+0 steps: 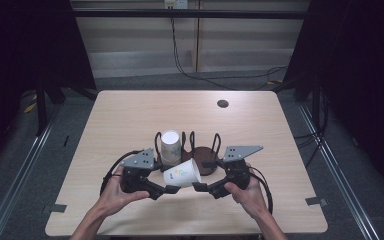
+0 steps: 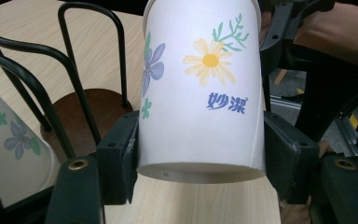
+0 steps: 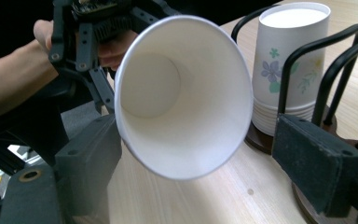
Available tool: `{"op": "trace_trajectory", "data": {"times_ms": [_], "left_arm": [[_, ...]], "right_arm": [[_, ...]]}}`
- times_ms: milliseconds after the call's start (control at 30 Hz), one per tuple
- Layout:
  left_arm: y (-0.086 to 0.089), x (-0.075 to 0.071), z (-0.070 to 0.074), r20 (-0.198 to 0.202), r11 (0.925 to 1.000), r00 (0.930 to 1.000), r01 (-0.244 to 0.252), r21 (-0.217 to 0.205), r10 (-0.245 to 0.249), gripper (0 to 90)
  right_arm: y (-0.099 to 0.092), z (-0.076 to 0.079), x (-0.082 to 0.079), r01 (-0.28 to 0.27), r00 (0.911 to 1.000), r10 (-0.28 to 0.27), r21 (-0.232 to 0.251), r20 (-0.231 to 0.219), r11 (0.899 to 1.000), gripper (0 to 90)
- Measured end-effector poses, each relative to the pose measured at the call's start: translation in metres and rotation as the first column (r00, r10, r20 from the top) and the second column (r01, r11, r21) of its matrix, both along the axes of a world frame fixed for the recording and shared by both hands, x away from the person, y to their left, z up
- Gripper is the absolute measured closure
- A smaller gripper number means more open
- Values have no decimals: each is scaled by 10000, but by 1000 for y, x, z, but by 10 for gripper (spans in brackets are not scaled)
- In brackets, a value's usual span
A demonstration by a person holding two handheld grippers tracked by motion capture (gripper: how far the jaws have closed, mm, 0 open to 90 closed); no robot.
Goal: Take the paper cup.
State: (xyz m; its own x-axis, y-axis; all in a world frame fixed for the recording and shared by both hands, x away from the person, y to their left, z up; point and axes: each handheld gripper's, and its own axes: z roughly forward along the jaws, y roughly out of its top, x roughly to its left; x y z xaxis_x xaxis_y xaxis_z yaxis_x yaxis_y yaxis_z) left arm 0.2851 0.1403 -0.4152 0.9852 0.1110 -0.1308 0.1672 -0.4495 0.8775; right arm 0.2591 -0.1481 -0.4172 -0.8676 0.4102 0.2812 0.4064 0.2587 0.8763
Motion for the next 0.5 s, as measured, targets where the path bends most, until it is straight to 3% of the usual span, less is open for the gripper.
{"op": "trace_trajectory", "data": {"times_ms": [500], "left_arm": [[-6,-3,-3,-98,9999,9999,113,-11,-113,357]], "right_arm": [[7,-2,1,-255,9995,271,804,-188,9964,132]]}}
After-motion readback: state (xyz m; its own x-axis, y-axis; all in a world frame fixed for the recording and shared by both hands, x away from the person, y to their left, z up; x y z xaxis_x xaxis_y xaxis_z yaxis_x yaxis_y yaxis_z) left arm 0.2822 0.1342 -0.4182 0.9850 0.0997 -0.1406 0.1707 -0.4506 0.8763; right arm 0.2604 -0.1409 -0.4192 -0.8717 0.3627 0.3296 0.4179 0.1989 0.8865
